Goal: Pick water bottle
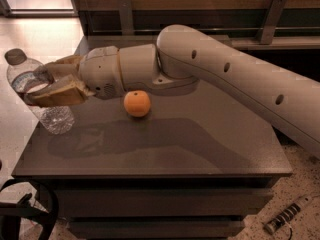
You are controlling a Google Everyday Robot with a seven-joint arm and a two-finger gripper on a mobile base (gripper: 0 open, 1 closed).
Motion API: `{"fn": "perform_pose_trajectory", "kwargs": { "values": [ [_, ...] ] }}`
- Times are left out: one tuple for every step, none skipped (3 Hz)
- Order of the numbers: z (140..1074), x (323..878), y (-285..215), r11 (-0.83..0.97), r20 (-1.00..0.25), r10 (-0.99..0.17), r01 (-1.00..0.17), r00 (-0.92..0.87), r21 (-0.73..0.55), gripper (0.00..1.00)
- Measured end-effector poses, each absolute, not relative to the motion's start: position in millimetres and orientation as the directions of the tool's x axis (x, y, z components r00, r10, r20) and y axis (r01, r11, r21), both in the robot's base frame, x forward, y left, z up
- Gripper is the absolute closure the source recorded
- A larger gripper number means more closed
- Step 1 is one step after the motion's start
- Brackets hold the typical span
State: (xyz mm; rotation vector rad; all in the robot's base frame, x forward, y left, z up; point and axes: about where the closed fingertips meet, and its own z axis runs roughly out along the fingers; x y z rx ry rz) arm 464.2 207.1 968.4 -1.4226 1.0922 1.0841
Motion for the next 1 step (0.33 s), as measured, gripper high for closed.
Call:
{"fn": "perform_pose_trajectory", "kwargs": {
  "values": [
    [1005.6,469.1,199.2,-0.081,-0.965,-0.081,-0.967,0.25,-0.243,1.0]
  ]
}}
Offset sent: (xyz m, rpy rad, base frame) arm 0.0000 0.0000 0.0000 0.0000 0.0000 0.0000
